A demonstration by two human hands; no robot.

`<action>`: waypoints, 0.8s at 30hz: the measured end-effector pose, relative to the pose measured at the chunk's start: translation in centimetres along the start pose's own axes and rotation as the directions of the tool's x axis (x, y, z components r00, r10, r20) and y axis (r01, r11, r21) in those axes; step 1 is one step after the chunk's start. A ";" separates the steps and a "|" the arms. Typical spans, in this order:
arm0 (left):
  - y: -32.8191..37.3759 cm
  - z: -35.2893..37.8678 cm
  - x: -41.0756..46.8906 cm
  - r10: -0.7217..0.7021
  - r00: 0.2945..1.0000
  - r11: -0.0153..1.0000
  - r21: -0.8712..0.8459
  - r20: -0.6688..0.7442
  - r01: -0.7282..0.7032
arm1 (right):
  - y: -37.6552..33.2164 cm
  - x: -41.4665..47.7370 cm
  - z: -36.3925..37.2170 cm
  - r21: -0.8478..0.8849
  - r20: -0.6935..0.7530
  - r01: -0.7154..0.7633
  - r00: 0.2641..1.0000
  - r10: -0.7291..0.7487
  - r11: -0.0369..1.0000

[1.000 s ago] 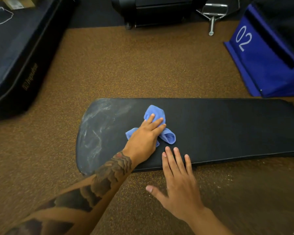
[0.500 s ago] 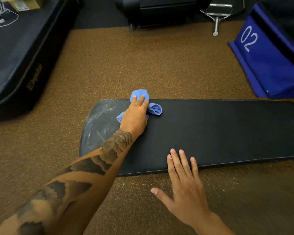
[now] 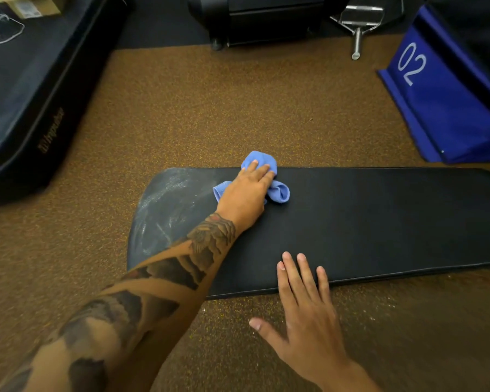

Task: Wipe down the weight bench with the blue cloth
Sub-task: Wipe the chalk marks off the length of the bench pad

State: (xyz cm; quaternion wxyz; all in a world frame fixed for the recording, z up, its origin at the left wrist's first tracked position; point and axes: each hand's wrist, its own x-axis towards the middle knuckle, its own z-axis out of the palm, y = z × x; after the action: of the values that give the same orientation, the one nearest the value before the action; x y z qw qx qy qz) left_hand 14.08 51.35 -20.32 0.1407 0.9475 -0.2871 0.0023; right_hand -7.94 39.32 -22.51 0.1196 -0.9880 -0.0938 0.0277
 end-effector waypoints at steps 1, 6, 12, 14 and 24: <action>-0.3 -0.3 0.2 -0.025 1.000 1.000 0.001 -0.006 0.025 | -0.1 0.0 0.0 0.003 -0.001 -0.006 1.000 0.006 1.000; -2.4 -1.5 -0.8 -0.231 0.972 0.973 0.004 -0.052 0.232 | -0.1 -0.2 -0.3 0.016 -0.005 -0.002 1.000 0.002 1.000; 0.7 -0.2 -6.7 -0.199 0.972 0.971 -0.157 -0.127 0.178 | -0.2 -0.2 -0.7 0.012 0.022 -0.001 1.000 0.001 1.000; 2.3 0.6 -6.6 -0.074 0.993 0.987 -0.151 -0.087 0.060 | -0.1 -0.2 -0.7 0.011 0.022 0.004 1.000 -0.004 1.000; -1.4 -2.0 2.5 -0.137 0.990 0.990 0.039 0.015 0.137 | 0.0 -0.1 0.2 0.008 -0.035 0.005 0.999 -0.005 1.000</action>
State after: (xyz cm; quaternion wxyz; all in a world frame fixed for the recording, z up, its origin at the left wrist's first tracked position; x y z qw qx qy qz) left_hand 17.07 51.67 -18.59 0.1201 0.9675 -0.2225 -0.0103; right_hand -8.08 39.30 -22.68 0.1252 -0.9876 -0.0941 0.0103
